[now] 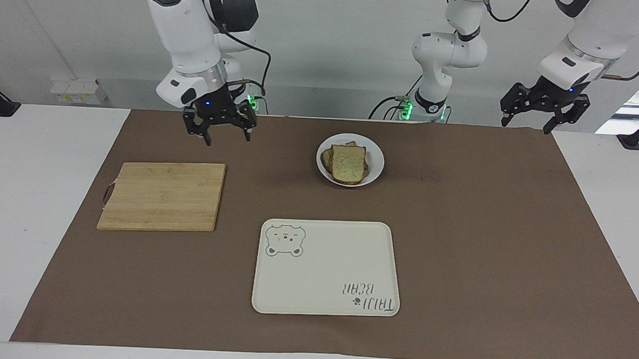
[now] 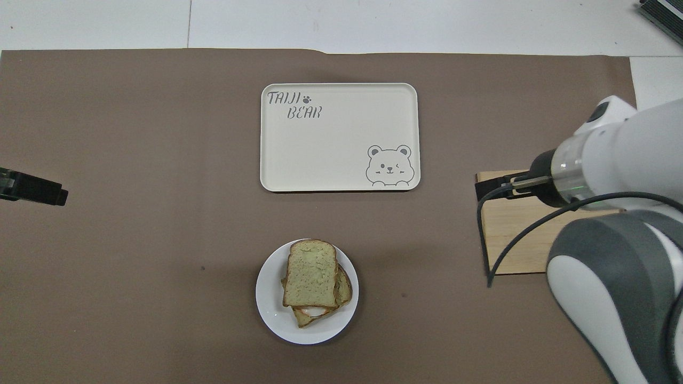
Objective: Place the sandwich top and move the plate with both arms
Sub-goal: 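Release the bread and return the right gripper beside the board, then reach the left gripper to the rim of the white plate, then push the white plate with the left gripper onto the bear tray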
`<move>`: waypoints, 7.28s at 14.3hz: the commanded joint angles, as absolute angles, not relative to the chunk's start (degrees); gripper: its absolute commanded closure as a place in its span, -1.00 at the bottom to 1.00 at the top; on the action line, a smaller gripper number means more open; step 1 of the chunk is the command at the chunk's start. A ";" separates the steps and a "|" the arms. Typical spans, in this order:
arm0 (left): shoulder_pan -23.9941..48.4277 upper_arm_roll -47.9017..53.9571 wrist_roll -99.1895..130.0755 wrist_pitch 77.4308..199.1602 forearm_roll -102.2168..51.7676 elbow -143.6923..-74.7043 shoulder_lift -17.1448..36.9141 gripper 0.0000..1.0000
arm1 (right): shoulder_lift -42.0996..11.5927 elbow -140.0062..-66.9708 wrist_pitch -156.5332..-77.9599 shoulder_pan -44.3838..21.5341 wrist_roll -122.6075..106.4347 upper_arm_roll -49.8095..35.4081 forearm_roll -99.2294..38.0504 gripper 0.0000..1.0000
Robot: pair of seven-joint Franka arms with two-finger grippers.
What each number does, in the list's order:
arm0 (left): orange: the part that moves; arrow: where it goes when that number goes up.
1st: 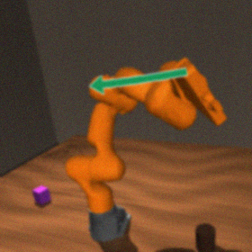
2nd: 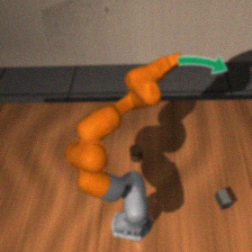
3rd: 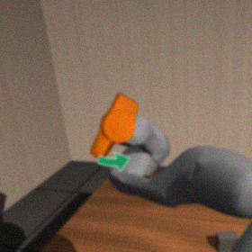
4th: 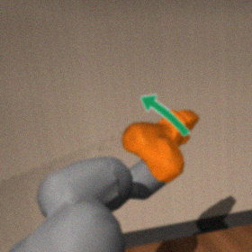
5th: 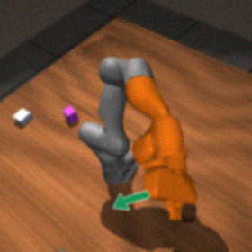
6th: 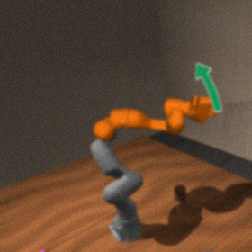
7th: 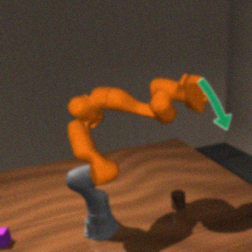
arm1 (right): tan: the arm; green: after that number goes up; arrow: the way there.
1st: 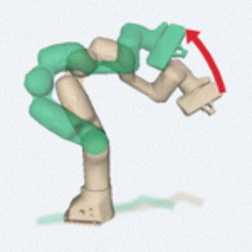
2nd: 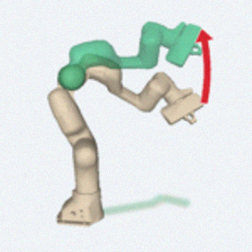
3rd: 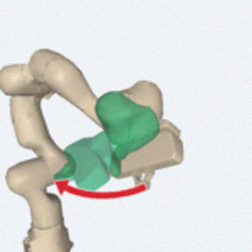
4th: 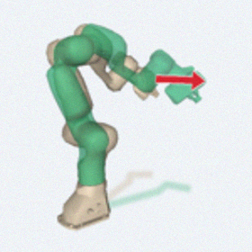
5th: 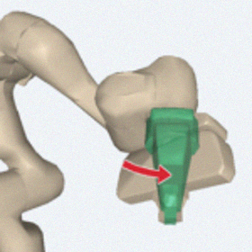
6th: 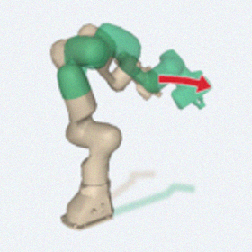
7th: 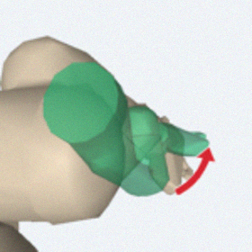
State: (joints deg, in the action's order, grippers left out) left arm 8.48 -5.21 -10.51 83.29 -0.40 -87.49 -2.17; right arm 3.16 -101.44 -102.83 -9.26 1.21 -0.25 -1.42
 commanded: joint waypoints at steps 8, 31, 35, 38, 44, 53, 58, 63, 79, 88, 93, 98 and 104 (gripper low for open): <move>8.17 -5.19 -9.93 82.18 -0.79 -86.66 -1.93 -1.00 | -0.60 -90.81 -90.10 3.16 -1.87 -0.79 4.22 -1.00; 11.86 -4.31 -19.23 111.61 -31.71 -125.40 -12.30 -1.00 | -0.62 -90.97 -90.18 2.55 -1.14 -0.97 3.43 -1.00; 12.13 -4.22 -29.50 119.78 -41.28 -136.64 -12.39 -0.94 | -0.62 -90.97 -90.09 2.55 -1.14 -0.97 3.43 -1.00; 14.05 -4.22 -40.23 126.28 -52.70 -144.74 -12.22 -0.92 | -0.62 -90.97 -90.17 2.55 -1.14 -0.97 3.34 -1.00; 20.30 -4.22 -51.23 132.45 -70.04 -150.99 -9.84 -0.74 | -0.62 -90.97 -90.09 2.55 -1.14 -0.97 3.43 -1.00; 22.14 -4.22 -51.94 130.34 -73.46 -154.07 -6.95 -0.04 | -0.62 -90.97 -90.09 2.55 -1.14 -0.97 3.43 -1.00; 23.91 -4.22 -51.68 130.17 -80.77 -154.34 -6.06 1.00 | -0.62 -90.97 -90.09 2.55 -1.14 -0.97 3.34 -1.00; 18.31 -4.40 -51.85 122.82 -83.40 -152.67 -5.80 1.00 | -0.62 -90.97 -90.18 2.55 -1.14 -0.97 3.43 -1.00; 14.68 -2.21 -36.74 133.67 -89.65 -109.89 20.98 1.00 | -0.62 -90.97 -90.18 2.55 -1.14 -0.97 3.43 -1.00; 13.45 5.79 -37.09 140.79 -89.74 -100.81 31.55 1.00 | -0.62 -90.97 -90.17 2.55 -1.14 -0.97 3.34 -1.00; 14.68 6.24 -36.74 144.75 -89.30 -101.07 31.38 1.00 | -0.62 -90.97 -90.17 2.55 -1.14 -0.97 3.43 -1.00; 15.03 6.24 -36.74 146.07 -86.40 -100.99 31.55 0.70 | -0.62 -90.97 -90.17 2.55 -1.14 -0.97 3.43 -1.00; 16.70 5.36 -36.83 150.82 -77.28 -100.90 31.03 -0.39 | -0.62 -90.97 -90.18 2.55 -1.14 -0.97 3.43 -1.00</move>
